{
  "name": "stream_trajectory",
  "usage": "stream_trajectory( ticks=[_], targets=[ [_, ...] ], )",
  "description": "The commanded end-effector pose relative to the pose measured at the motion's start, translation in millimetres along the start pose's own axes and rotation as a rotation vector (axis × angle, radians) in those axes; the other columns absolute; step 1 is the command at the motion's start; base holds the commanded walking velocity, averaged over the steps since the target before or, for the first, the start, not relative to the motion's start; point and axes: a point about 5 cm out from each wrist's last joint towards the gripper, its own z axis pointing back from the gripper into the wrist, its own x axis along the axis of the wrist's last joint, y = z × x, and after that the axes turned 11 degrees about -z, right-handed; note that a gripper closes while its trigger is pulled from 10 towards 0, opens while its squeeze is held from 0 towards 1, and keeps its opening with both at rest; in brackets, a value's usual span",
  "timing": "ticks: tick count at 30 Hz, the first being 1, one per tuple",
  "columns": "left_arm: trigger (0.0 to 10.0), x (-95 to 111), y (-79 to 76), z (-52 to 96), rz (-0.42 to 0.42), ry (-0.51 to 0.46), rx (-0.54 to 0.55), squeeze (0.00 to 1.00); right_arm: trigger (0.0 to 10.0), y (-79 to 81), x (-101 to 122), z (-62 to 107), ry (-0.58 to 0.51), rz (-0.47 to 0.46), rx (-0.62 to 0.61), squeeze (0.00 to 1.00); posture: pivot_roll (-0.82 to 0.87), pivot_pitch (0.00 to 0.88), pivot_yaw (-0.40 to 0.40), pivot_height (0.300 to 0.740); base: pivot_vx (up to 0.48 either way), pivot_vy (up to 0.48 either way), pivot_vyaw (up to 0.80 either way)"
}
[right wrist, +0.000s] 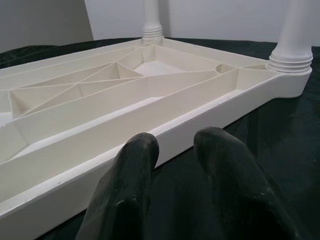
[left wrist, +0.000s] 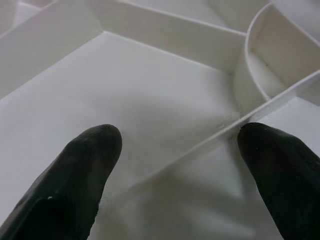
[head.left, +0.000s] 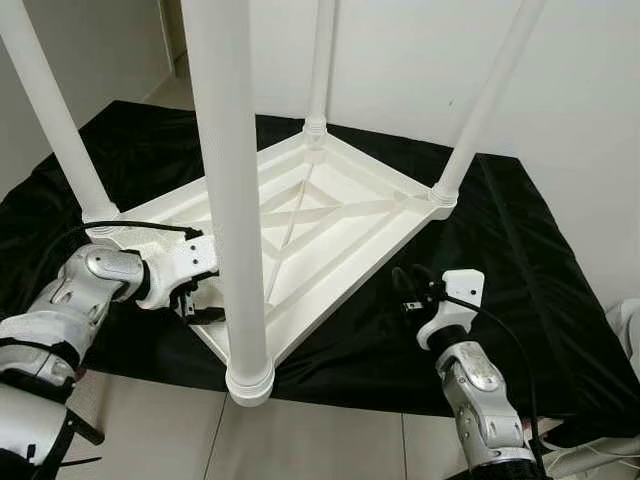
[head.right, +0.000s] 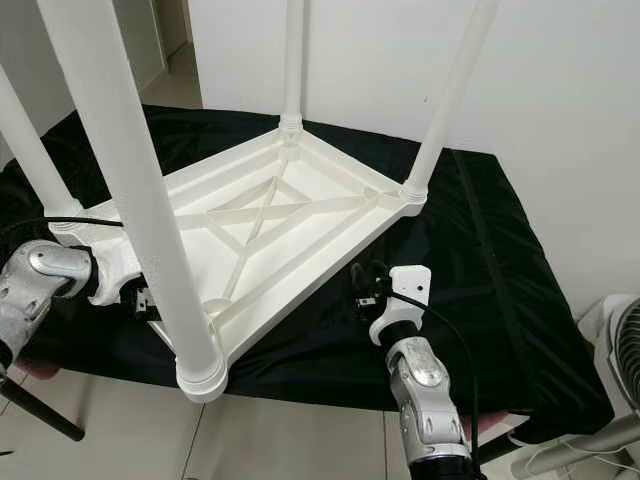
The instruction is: Building children table
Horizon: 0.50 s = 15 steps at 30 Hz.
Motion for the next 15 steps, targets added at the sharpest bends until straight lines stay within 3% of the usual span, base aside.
stream_trajectory(
  ticks=[1, 8, 9, 10, 11, 12, 13, 15],
  targets=[
    [10.0, 1.2, -16.2, -5.3, -0.020, -0.028, -0.275, 0.00, 10.0, -3.7, -0.8, 3.3, 0.017, 0.012, -0.014, 0.00, -0.09, 0.039, -0.029, 0.740, 0.000, 0.000, 0.00],
    [10.0, 5.6, -13.0, -11.7, -0.046, -0.033, -0.289, 0.00, 10.0, -2.8, -1.8, 6.7, 0.027, 0.014, -0.018, 0.00, -0.10, 0.044, -0.025, 0.740, 0.000, 0.000, 0.00],
    [8.4, 5.3, -13.9, -12.8, -0.048, -0.029, -0.300, 0.00, 10.0, -3.1, -1.9, 7.5, 0.028, 0.015, -0.020, 0.00, -0.10, 0.047, -0.023, 0.740, 0.000, 0.000, 0.00],
    [8.4, 5.1, -14.6, -13.4, -0.049, -0.027, -0.308, 0.00, 10.0, -3.4, -1.9, 7.9, 0.029, 0.017, -0.021, 0.00, -0.10, 0.047, -0.023, 0.740, 0.000, 0.000, 0.00],
    [6.3, 4.4, -16.1, -14.3, -0.052, -0.027, -0.321, 0.00, 10.0, -3.5, -2.1, 8.9, 0.032, 0.016, -0.023, 0.00, -0.10, 0.051, -0.021, 0.740, 0.000, 0.000, 0.00],
    [6.3, 4.0, -16.9, -14.7, -0.054, -0.027, -0.328, 0.00, 10.0, -3.3, -2.0, 9.7, 0.033, 0.016, -0.024, 0.00, -0.10, 0.052, -0.020, 0.740, 0.000, 0.000, 0.00],
    [3.1, 3.4, -18.2, -15.3, -0.057, -0.027, -0.337, 0.00, 10.0, -3.7, -2.2, 10.8, 0.036, 0.017, -0.026, 0.00, -0.11, 0.057, -0.019, 0.740, 0.000, 0.000, 0.00],
    [3.1, 3.4, -18.2, -15.3, -0.057, -0.027, -0.337, 0.00, 10.0, -3.7, -2.2, 10.8, 0.036, 0.017, -0.026, 0.00, -0.11, 0.057, -0.019, 0.740, 0.000, 0.000, 0.00]
  ],
)
